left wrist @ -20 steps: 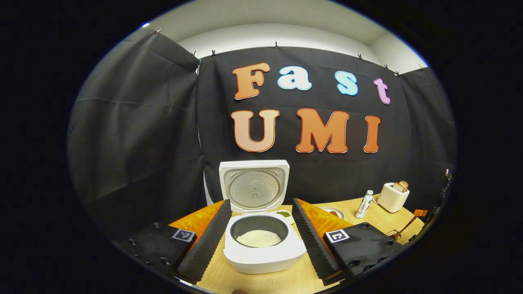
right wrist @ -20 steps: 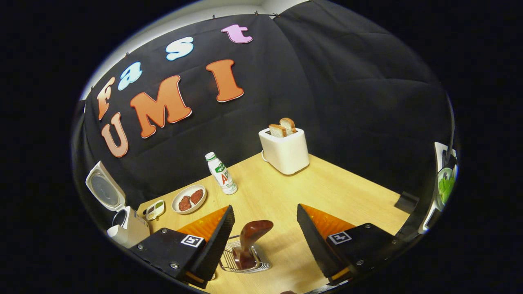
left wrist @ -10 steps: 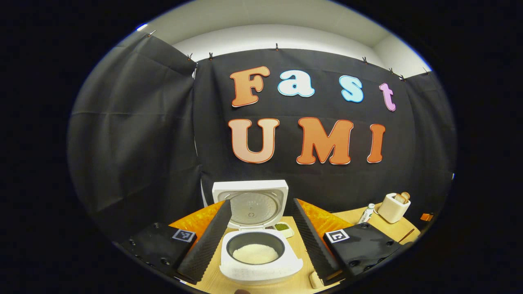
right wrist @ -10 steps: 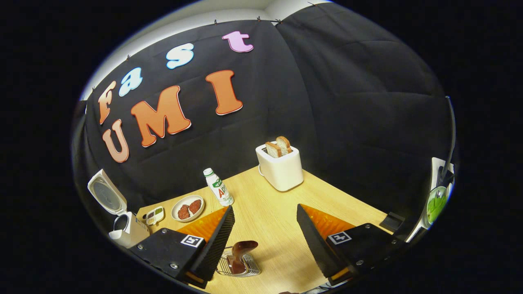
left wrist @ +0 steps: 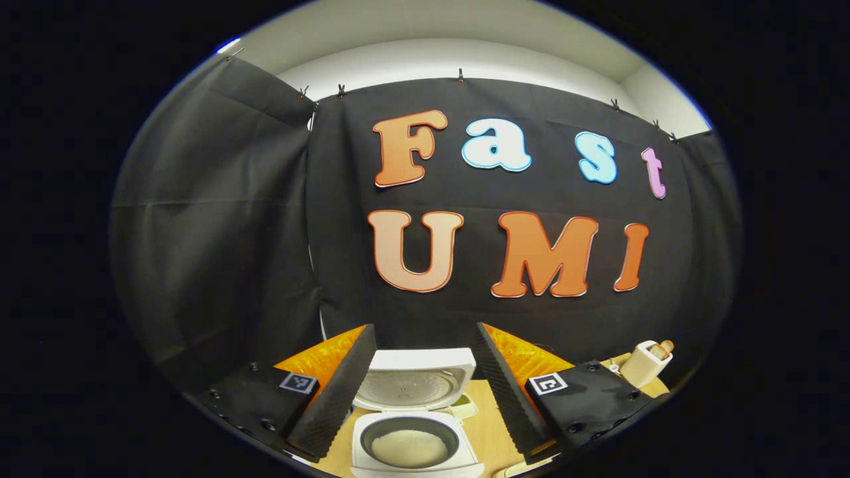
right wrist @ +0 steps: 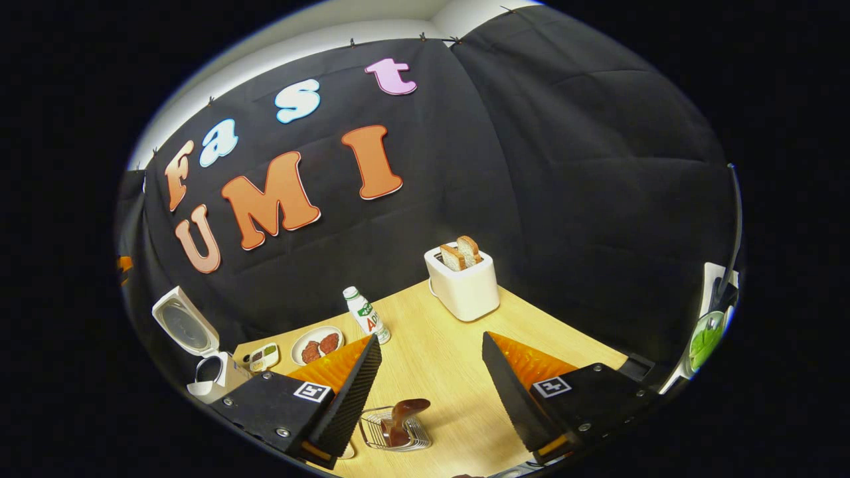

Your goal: Close the left gripper, press the button to open the rice cooker; take a wooden spoon from the chopstick holder with the right hand, scoop a spoonful of rice and pour it into the rice cooker, then put the wooden spoon back into the chopstick holder.

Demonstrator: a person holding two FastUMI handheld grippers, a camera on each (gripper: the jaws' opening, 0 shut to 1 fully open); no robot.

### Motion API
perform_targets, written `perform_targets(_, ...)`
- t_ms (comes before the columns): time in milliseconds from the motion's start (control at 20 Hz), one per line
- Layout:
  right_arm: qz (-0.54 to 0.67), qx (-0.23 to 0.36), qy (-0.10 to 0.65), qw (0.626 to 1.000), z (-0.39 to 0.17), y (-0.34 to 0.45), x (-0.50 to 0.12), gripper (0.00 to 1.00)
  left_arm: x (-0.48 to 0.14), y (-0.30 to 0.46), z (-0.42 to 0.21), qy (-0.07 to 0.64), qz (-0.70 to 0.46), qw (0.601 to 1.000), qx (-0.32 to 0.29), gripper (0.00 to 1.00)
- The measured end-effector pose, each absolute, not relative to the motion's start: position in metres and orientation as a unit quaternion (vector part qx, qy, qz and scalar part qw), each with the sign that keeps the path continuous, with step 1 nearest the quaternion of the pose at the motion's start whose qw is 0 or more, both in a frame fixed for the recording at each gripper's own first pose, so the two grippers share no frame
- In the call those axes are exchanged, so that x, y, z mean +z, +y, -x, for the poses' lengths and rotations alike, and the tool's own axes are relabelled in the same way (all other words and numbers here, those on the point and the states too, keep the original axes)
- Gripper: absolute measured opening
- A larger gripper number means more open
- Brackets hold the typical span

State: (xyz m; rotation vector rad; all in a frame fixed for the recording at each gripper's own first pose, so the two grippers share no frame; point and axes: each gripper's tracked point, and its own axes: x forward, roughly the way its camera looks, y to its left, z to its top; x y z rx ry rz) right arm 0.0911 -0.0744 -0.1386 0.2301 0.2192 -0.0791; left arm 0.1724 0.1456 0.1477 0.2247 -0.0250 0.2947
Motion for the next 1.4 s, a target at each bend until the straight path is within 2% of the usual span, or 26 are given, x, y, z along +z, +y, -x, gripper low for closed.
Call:
perform_targets(200, -0.121, -0.053, 0.118, 0.984, -0.088, -0.08, -0.147, 0.95, 0.15, 0.154, -0.217, 0.004, -0.115, 0.985, 0.13, 1.0)
perform_targets(400, -0.114, -0.059, 0.126, 0.984, -0.085, -0.081, -0.151, 0.95, 0.141, 0.175, -0.262, 0.034, -0.115, 0.982, 0.143, 1.0)
perform_targets(700, -0.106, -0.077, 0.115, 0.985, -0.081, -0.088, -0.139, 0.95, 0.084, 0.219, -0.322, 0.114, -0.101, 0.975, 0.16, 1.0)
perform_targets(1100, -0.113, -0.076, 0.099, 0.986, -0.08, -0.087, -0.119, 0.95, 0.038, 0.258, -0.316, 0.152, -0.091, 0.965, 0.194, 1.0)
perform_targets(1400, -0.11, -0.057, 0.098, 0.987, -0.08, -0.072, -0.119, 0.95, 0.031, 0.245, -0.29, 0.157, -0.086, 0.966, 0.184, 1.0)
